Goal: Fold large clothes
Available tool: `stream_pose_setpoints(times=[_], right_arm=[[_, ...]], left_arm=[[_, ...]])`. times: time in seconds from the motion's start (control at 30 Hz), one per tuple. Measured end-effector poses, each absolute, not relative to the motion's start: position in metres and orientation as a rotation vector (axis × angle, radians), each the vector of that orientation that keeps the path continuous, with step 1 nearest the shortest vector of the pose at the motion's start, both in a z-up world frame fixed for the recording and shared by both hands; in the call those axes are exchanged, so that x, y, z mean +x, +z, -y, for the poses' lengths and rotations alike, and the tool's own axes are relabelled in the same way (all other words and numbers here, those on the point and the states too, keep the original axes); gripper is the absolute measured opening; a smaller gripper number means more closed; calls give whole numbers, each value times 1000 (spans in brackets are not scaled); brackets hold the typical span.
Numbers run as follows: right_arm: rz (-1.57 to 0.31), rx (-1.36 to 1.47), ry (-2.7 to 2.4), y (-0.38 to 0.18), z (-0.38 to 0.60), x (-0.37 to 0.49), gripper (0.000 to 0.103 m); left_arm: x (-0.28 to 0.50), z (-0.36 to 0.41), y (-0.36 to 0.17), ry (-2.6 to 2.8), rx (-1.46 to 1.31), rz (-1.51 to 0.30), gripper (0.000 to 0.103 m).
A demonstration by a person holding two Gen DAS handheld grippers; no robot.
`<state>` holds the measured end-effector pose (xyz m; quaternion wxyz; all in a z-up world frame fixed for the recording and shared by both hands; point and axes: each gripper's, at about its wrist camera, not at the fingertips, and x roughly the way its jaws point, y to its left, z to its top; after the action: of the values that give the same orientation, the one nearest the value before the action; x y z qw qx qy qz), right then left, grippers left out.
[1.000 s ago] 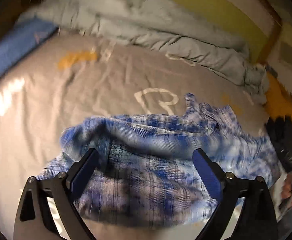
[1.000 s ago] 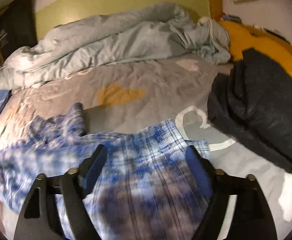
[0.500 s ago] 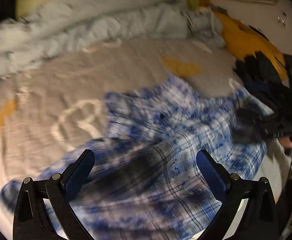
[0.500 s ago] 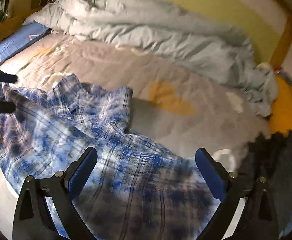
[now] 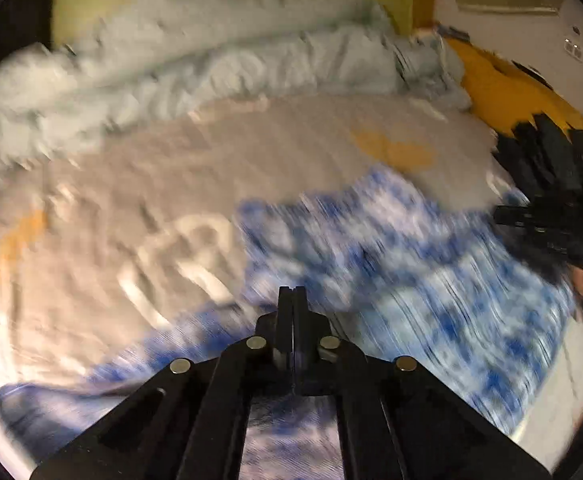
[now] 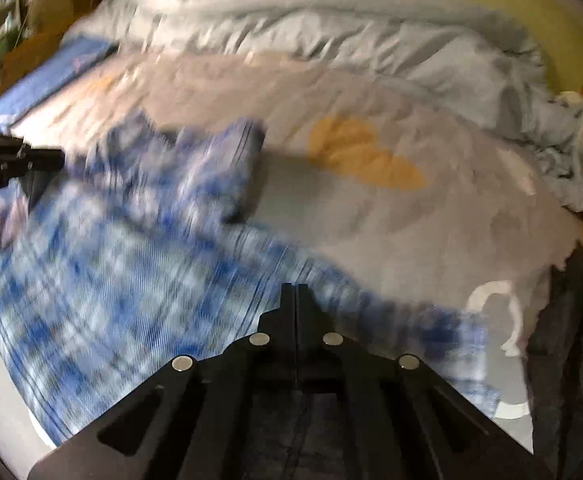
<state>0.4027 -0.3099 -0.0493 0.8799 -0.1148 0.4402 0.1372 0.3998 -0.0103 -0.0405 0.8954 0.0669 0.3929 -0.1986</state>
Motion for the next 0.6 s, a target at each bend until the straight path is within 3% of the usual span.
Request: stream_pose_setpoints(times=[0.2, 0.23, 0.27, 0.3, 0.33, 0.4, 0.43, 0.47, 0.5, 0.53, 0.6], right_arm=[[-841, -213, 194, -34, 318, 409, 0], [-846, -221, 188, -36, 319, 408, 4], [-849, -216, 183, -37, 322, 406, 12], [-860, -199, 170, -38, 328, 405, 39], [-870, -166, 143, -40, 338, 403, 56], [-873, -120, 81, -38, 358, 398, 56], [-876, -109, 49, -38, 365, 397, 56], [-876, -95, 24, -36, 373, 395, 57], [-881, -74, 2, -37, 382, 394, 57], [-890, -49, -5, -38, 390, 395, 57], [-905, -5, 6, -37, 405, 395, 57]], left_arm=[[407, -4, -16, -464, 95, -782, 0], [403, -5, -15, -451, 113, -782, 0], [398, -8, -15, -420, 130, -781, 1], [394, -14, -16, -413, 132, -792, 2], [390, -19, -16, -411, 132, -801, 4], [381, -36, -17, -366, 143, -792, 15], [378, -48, -16, -326, 148, -789, 37], [376, -59, -17, -290, 149, -790, 74], [375, -76, -16, -232, 136, -783, 88], [373, -87, -14, -199, 122, -773, 94], [375, -119, -13, -128, 69, -799, 94]])
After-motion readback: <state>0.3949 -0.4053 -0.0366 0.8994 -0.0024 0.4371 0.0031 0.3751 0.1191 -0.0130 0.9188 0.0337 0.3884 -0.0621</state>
